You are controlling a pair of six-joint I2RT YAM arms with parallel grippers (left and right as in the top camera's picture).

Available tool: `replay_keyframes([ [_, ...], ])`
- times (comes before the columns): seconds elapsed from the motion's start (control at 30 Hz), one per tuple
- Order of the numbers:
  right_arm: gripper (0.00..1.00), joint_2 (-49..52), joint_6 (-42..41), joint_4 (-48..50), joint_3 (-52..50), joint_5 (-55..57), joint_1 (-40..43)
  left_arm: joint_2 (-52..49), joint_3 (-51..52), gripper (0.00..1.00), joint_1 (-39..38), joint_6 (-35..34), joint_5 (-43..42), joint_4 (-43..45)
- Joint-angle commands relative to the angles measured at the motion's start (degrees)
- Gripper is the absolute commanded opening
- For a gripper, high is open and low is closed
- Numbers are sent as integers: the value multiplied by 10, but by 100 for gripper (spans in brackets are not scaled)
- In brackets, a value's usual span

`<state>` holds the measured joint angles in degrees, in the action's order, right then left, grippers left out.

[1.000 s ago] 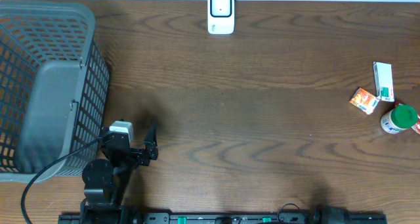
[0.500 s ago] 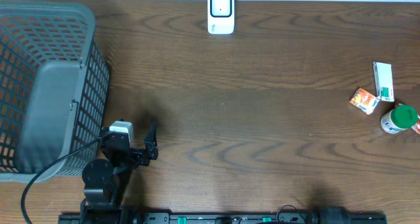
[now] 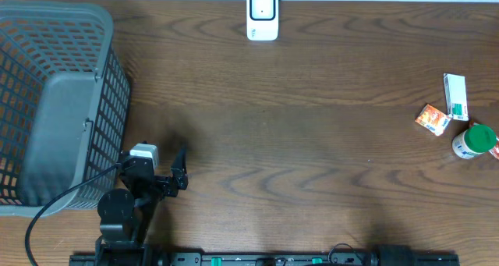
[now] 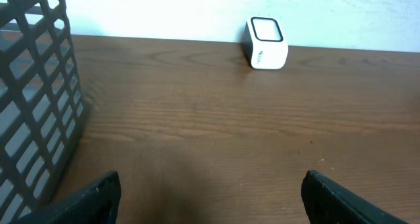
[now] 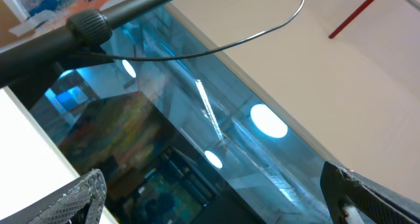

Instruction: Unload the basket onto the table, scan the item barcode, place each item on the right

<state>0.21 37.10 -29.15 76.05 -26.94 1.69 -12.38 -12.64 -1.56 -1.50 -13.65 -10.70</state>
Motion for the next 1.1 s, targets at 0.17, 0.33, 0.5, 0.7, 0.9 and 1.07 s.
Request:
replay_keyframes([
  [0.17,99,2,20,-32,-63,8,-2,2,1,87,2,-1,-7,0],
  [0.33,99,2,-68,24,-150,10,-2,2,1,87,2,-1,-7,0],
  [0.5,99,2,-134,131,-264,10,-2,2,1,87,2,-1,-7,0],
  [0.7,99,2,-152,278,-438,20,-3,2,1,87,2,-1,-7,0],
  [0.9,99,2,-230,398,-589,61,-3,2,1,87,2,-1,-7,0],
  [1.07,99,1,-285,414,-682,120,-14,2,1,86,2,-1,-7,0],
])
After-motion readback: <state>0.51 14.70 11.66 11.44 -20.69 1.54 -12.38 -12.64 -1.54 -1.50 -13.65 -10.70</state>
